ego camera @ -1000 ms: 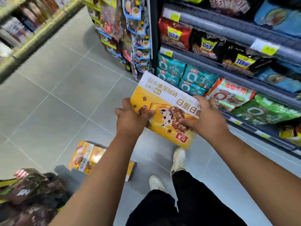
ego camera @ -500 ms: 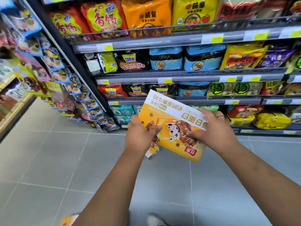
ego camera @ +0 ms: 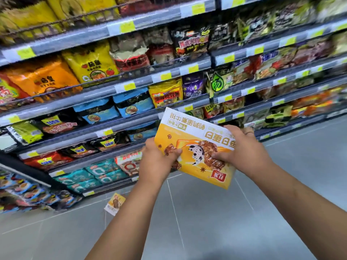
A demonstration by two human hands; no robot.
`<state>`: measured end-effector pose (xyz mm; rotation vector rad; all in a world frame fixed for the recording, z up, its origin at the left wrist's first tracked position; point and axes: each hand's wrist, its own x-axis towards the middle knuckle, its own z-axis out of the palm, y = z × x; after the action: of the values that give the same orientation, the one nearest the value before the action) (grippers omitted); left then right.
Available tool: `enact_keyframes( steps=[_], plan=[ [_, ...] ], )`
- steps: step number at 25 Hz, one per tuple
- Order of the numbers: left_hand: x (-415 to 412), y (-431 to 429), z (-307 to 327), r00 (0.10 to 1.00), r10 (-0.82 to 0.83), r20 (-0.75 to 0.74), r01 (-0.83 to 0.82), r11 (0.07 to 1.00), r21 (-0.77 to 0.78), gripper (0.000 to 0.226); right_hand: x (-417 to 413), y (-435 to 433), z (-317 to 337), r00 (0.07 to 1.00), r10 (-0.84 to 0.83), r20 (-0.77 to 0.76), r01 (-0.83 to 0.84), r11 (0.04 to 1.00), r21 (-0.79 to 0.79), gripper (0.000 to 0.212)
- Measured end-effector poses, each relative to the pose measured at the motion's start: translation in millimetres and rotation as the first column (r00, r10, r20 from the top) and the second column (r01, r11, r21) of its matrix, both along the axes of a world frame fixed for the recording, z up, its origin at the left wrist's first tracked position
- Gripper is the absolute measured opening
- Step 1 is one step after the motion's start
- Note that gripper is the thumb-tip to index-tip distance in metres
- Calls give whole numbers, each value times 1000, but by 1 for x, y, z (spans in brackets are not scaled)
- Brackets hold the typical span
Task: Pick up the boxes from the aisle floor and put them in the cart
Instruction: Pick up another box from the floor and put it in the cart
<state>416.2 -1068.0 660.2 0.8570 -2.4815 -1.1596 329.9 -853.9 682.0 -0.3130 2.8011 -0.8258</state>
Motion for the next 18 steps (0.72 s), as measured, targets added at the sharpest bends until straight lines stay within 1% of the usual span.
enact_keyframes(
  steps=[3, 7, 11, 13, 15, 18],
  plan=[
    [-51, 56, 4, 994, -107, 5, 107, 994, -5, 62, -26, 65, 5, 994, -109, 4, 109, 994, 4, 88],
    [-126, 119, 3, 973, -233, 8, 233, 973, 0, 72, -64, 136, 7, 968, -251, -5, 252, 968, 25, 85],
    [-206, 187, -3, 928, -373, 14, 372, 928, 18, 67, -116, 204, 4, 922, -388, -9, 388, 920, 51, 88],
    [-246, 214, -4, 894, -449, 0, 448, 894, 21, 61, -139, 230, 1, 892, -453, -13, 453, 891, 41, 88],
    [-298, 244, -6, 835, -550, 0, 550, 835, 7, 58, -166, 259, -3, 840, -543, -13, 543, 840, 8, 86],
    [-372, 294, -5, 743, -669, 30, 668, 744, 20, 71, -201, 300, -8, 763, -646, -24, 646, 764, -16, 82]
  ],
)
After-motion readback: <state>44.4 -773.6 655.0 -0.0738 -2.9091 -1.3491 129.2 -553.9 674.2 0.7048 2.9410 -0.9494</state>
